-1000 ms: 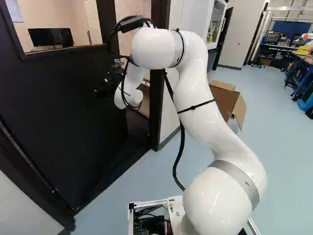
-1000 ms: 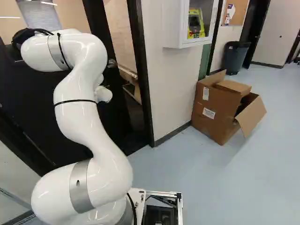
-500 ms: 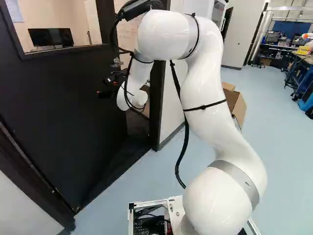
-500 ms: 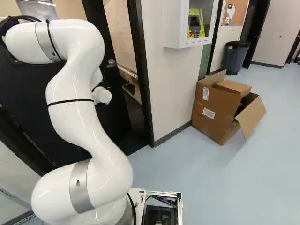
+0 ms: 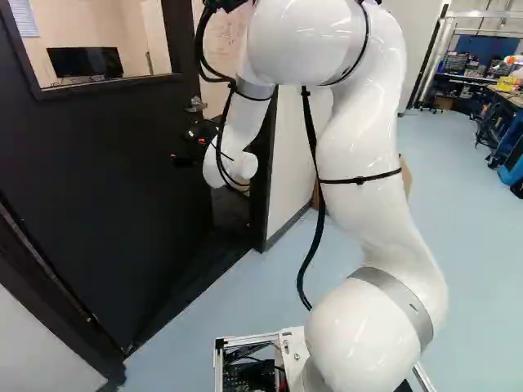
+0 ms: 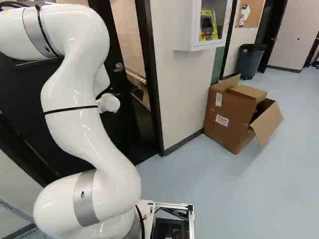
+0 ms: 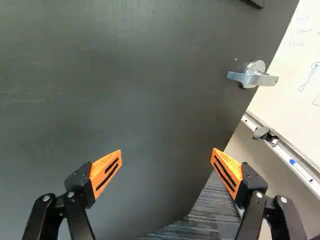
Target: Open the door and move inside
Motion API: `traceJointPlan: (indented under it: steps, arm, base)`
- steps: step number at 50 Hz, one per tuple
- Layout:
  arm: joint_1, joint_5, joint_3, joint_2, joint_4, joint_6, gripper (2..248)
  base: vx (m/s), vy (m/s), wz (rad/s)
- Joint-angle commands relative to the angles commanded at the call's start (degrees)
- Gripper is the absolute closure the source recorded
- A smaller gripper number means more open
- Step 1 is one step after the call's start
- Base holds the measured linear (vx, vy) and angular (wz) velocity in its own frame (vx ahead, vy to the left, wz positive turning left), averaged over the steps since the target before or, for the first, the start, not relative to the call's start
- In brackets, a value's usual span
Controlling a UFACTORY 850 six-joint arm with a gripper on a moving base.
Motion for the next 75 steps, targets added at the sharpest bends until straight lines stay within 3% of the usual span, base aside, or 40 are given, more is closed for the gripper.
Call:
traceJointPlan:
  steps: [75]
  arm:
    - [-10.1, 0.0, 19.8, 16.1, 1.8, 0.0, 3]
  base:
    - [0.0, 0.0, 0.0]
